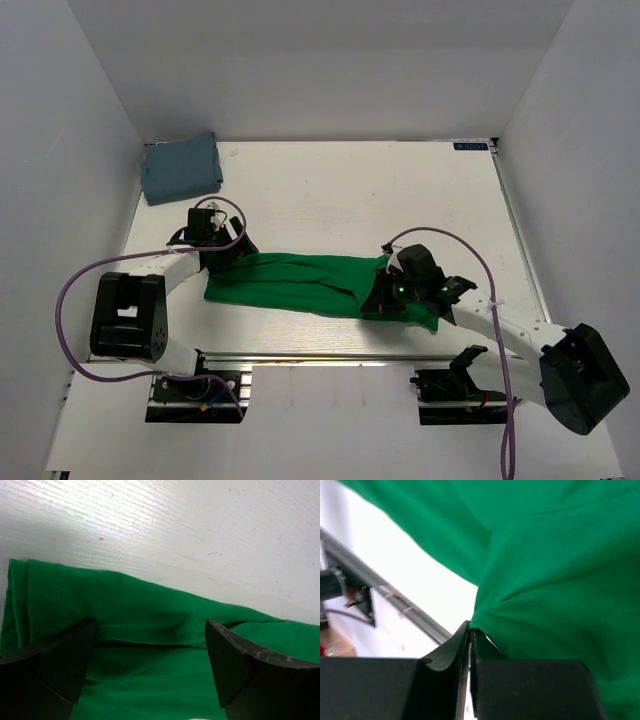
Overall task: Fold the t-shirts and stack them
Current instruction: Fold the other side of the tshirt into a rectangle
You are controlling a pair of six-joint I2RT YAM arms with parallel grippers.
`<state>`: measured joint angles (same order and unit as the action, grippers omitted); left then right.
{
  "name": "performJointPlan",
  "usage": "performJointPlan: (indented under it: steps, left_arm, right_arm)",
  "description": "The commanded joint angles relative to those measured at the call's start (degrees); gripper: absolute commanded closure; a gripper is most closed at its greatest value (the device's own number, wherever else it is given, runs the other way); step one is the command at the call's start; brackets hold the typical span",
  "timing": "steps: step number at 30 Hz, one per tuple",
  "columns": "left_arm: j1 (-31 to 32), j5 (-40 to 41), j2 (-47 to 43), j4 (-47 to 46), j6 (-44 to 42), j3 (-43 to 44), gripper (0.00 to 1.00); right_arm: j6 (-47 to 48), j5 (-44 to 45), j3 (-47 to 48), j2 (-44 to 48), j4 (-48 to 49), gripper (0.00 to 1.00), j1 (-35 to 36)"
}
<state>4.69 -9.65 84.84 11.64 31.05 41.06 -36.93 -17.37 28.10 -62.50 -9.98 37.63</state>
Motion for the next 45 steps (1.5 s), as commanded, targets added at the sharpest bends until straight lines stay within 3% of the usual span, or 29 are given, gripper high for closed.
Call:
performJointPlan:
  steps: [1, 5, 7, 15, 18, 22, 26, 32, 41, 45]
  left_arm:
    - [-0.47, 1.65, 0.77, 4.53, -0.90, -1.95, 0.00]
    - [-0.47, 1.65, 1.29, 4.01, -0.90, -1.95, 0.00]
    - [-0.47, 1.65, 1.30, 4.01, -0.90, -1.95, 0.00]
    - [-0.47, 1.65, 1.30, 4.53, -0.90, -1.95, 0.00]
    - [-0.47, 1.65, 1.30, 4.53, -0.90, -1.95, 0.00]
    - [-0.47, 1.65, 2.34, 3.92, -0.90, -1.95, 0.00]
    - [-0.47, 1.12, 2.96, 4.45, -0.90, -1.42, 0.00]
    - [-0.47, 1.12, 2.97, 4.45, -0.90, -1.42, 0.00]
    - [-0.99, 2.35, 2.44, 5.15, -0.90, -1.95, 0.00]
    - [-1.00, 2.35, 2.44, 5.68, -0.90, -1.95, 0.00]
  right_arm:
    - [-1.66, -6.80, 0.20, -0.34, 8.14, 0.87, 0.26]
    - [0.80, -7.16, 1.52, -2.01, 2.09, 0.74, 0.43]
    - [1.86, -5.59, 2.22, -1.75, -0.20, 0.58, 0.43]
    - [11.08, 9.09, 16.72, 7.46, -31.30, 0.42, 0.26]
    - [11.71, 13.75, 20.58, 9.49, -35.01, 0.38, 0.26]
    - [12.32, 19.63, 20.33, 7.58, -30.20, 0.36, 0.43]
    - [13.37, 18.33, 20.24, -3.02, -21.42, 0.32, 0.43]
    - [13.20, 11.93, 20.86, -12.98, -17.36, 0.30, 0.17]
    - [4.94, 14.20, 7.69, -5.19, -18.75, 0.22, -1.32]
    - [0.38, 21.47, 2.58, -2.02, -22.62, 0.17, -2.55]
